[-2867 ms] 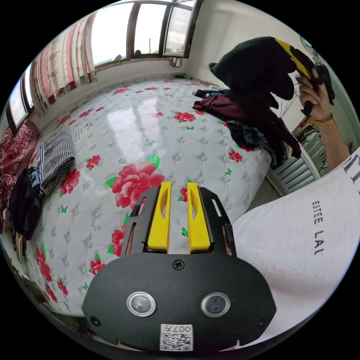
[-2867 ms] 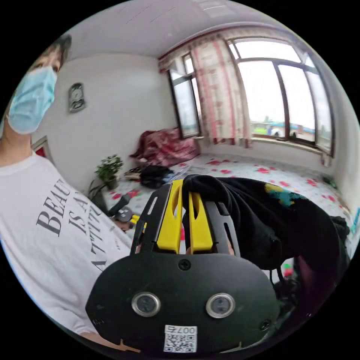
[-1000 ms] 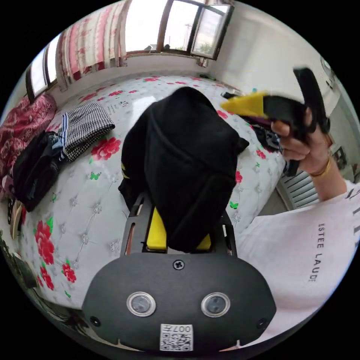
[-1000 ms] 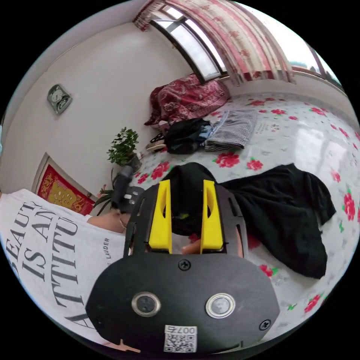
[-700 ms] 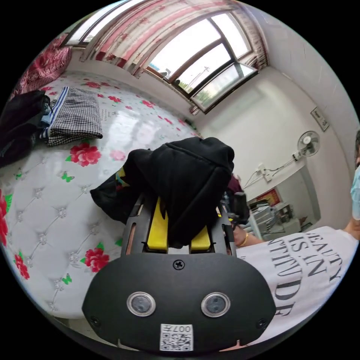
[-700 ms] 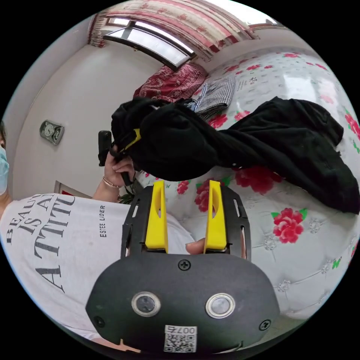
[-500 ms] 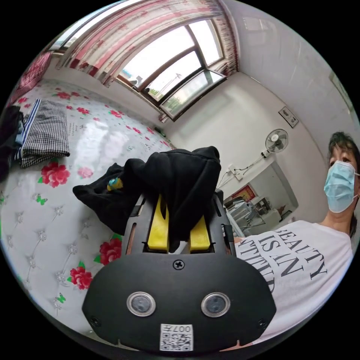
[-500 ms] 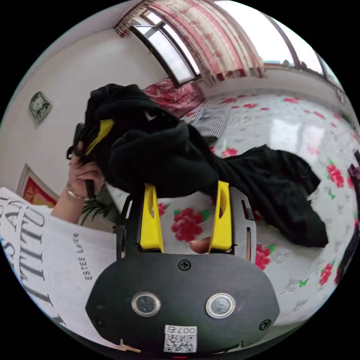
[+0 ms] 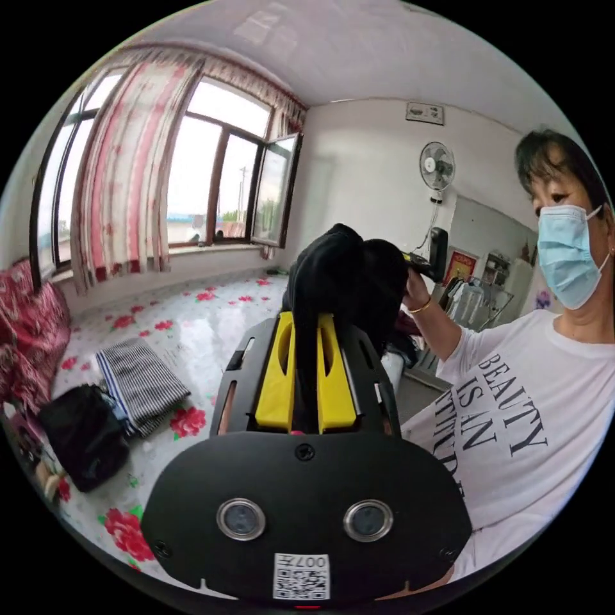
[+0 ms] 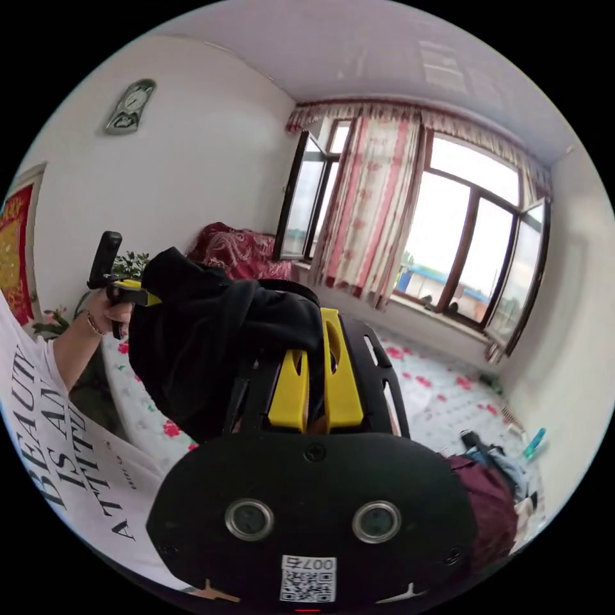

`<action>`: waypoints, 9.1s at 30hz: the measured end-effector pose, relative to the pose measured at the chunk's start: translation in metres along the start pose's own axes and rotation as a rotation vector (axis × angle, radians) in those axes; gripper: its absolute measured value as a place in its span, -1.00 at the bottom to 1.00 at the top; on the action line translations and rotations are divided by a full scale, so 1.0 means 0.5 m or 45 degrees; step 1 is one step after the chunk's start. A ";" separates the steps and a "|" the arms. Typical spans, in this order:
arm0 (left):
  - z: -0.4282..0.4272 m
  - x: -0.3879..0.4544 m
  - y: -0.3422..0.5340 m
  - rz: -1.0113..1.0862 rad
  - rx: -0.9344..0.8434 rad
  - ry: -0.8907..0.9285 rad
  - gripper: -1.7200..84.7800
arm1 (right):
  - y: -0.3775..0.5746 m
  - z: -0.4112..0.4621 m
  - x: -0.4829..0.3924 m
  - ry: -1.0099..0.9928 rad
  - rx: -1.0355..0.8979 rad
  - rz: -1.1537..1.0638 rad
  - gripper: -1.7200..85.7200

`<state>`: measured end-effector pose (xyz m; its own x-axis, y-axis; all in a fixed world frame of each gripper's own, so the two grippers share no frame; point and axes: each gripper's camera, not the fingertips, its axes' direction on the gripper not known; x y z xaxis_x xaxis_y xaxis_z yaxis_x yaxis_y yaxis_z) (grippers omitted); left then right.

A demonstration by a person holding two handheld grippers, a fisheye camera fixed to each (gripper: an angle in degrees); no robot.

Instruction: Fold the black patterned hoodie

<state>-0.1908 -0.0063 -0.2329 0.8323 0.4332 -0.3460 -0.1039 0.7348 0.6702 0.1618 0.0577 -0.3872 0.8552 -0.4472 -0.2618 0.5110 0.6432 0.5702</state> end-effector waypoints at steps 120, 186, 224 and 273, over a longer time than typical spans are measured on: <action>0.605 -0.407 0.529 -0.963 -1.123 -0.356 -0.74 | 0.687 0.712 0.331 -0.377 -1.399 0.779 -0.74; 0.087 -0.434 0.128 -0.864 -0.305 -0.009 -0.86 | 0.366 0.216 0.367 -0.128 -0.474 0.370 -0.95; 0.074 -0.205 0.761 -1.775 -0.809 -0.126 -0.72 | 0.801 0.369 0.201 -0.422 -1.531 0.908 -0.81; 0.456 -0.693 0.515 -0.883 -1.367 -0.782 -0.80 | 0.605 0.769 0.018 -0.495 -1.531 0.776 -0.83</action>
<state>-0.3819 -0.0863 0.2091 0.9564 -0.2618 0.1291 0.2919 0.8552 -0.4283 0.2909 0.0093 0.0822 0.9892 0.0773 0.1246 0.0029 0.8390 -0.5441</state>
